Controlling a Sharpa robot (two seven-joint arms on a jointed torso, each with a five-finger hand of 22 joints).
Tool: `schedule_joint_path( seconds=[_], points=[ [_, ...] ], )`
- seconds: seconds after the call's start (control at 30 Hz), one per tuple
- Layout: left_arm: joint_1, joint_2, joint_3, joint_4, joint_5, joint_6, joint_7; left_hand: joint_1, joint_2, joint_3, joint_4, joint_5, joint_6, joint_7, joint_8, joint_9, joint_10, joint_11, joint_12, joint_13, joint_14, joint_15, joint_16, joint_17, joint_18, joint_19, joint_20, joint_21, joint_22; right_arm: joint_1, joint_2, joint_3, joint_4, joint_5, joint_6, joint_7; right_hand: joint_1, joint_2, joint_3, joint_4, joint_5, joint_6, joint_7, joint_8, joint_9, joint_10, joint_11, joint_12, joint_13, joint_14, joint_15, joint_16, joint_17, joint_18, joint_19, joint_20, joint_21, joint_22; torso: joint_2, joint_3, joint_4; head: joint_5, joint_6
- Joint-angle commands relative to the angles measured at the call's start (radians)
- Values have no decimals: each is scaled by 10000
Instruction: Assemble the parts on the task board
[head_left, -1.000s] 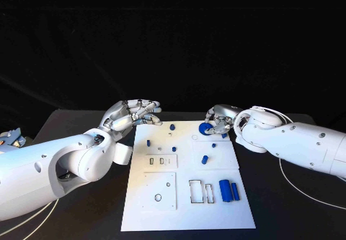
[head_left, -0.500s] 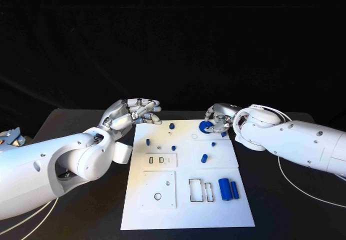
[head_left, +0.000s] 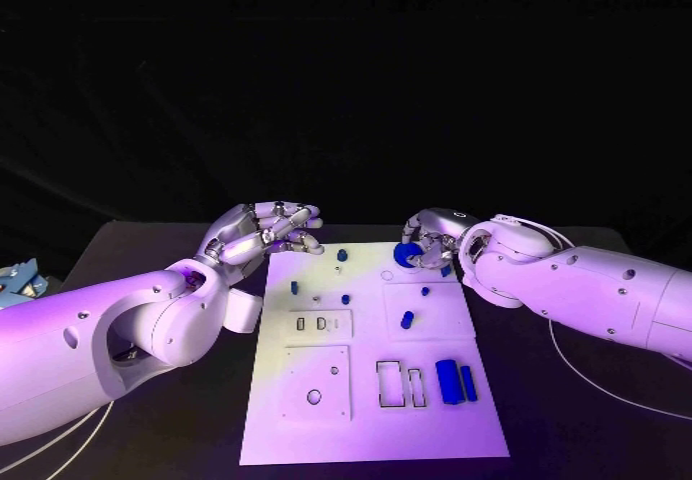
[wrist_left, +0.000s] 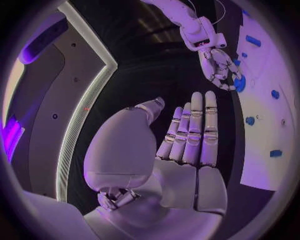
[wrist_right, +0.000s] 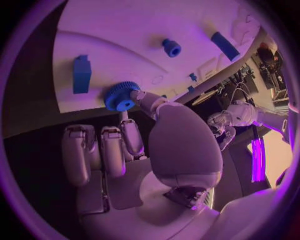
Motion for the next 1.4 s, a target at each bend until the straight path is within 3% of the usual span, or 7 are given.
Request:
schedule_joint_path(
  seconds=[0.03, 0.33, 0.57, 0.83, 1.07, 1.23, 1.4],
  points=[
    [8, 13, 6, 18, 14, 311, 59, 25, 87, 49, -4, 30, -53, 144, -60, 11, -7, 52, -60, -1, -62, 7, 49, 9, 35, 45, -15, 66, 10, -6, -11, 5, 262, -812, -1109, 251, -73, 141, 62, -15, -41, 519, -248, 269, 114, 102, -19, 39, 44, 872, -76, 59, 1793, -126, 441, -53, 55, 1722, -11, -2, -1, 24, 29],
    [10, 0, 20, -142, 14, 264, 145, 74, 109, 92, -53, 30, -66, 140, -74, 12, -15, 52, -86, -3, -85, 6, 62, 40, 35, 39, -18, 77, 12, -10, 58, 4, 1297, -2338, -2072, -109, -204, 37, 75, -33, -71, 500, -253, 228, 110, 137, -31, 52, 68, 871, -95, 56, 1786, -171, 553, -77, 176, 1889, 14, -9, 13, 23, 72],
    [13, -49, 83, -353, 14, 175, 241, 92, 108, 104, -74, 29, -71, 139, -79, 12, -18, 52, -96, -4, -91, 5, 67, 51, 36, 37, -19, 82, 13, -26, 379, -59, 1625, -2887, -2290, -351, -213, 28, 82, -39, -79, 500, -257, 223, 110, 160, -34, 70, 92, 871, -96, 57, 1787, -178, 571, -80, 196, 1916, 15, -14, 24, 27, 36],
    [14, -50, 129, -443, 14, 145, 291, 92, 108, 104, -74, 29, -71, 139, -79, 12, -18, 52, -96, -4, -91, 5, 67, 51, 36, 37, -19, 82, 13, -216, 929, -134, 1458, -2986, -2137, -333, -238, 0, 95, -53, -103, 493, -259, 207, 106, 167, -36, 71, 97, 868, -100, 51, 1772, -179, 573, -85, 198, 1919, 33, -17, 53, 27, 11],
    [15, -46, 141, -457, 14, 135, 304, 103, 106, 113, -91, 29, -74, 142, -83, 12, -19, 53, -103, -4, -97, 5, 71, 60, 35, 35, -20, 86, 14, -461, 1333, -185, 1175, -2930, -1939, -248, -280, -19, 104, -52, -134, 488, -256, 192, 103, 173, -34, 72, 100, 867, -102, 48, 1765, -175, 564, -89, 187, 1906, 28, -14, 41, 76, -44],
    [16, -42, 145, -451, 14, 132, 308, 103, 106, 113, -91, 29, -74, 142, -83, 12, -19, 53, -103, -4, -97, 5, 71, 60, 35, 35, -20, 86, 14, -530, 1508, -214, 931, -2871, -1870, -227, -303, -27, 106, -50, -152, 486, -253, 184, 102, 179, -33, 76, 107, 867, -101, 48, 1765, -177, 567, -90, 191, 1912, 31, -21, 45, 74, -53],
    [17, -29, 147, -456, 14, 142, 309, 106, 104, 117, -100, 28, -75, 145, -85, 13, -19, 54, -109, -4, -103, 6, 74, 68, 35, 33, -20, 89, 15, -564, 1643, -228, 749, -2848, -1834, -215, -320, -28, 111, -46, -164, 487, -253, 179, 102, 168, -32, 63, 92, 865, -101, 44, 1756, -174, 559, -91, 182, 1900, 29, -2, 11, 169, -58]
  ],
)
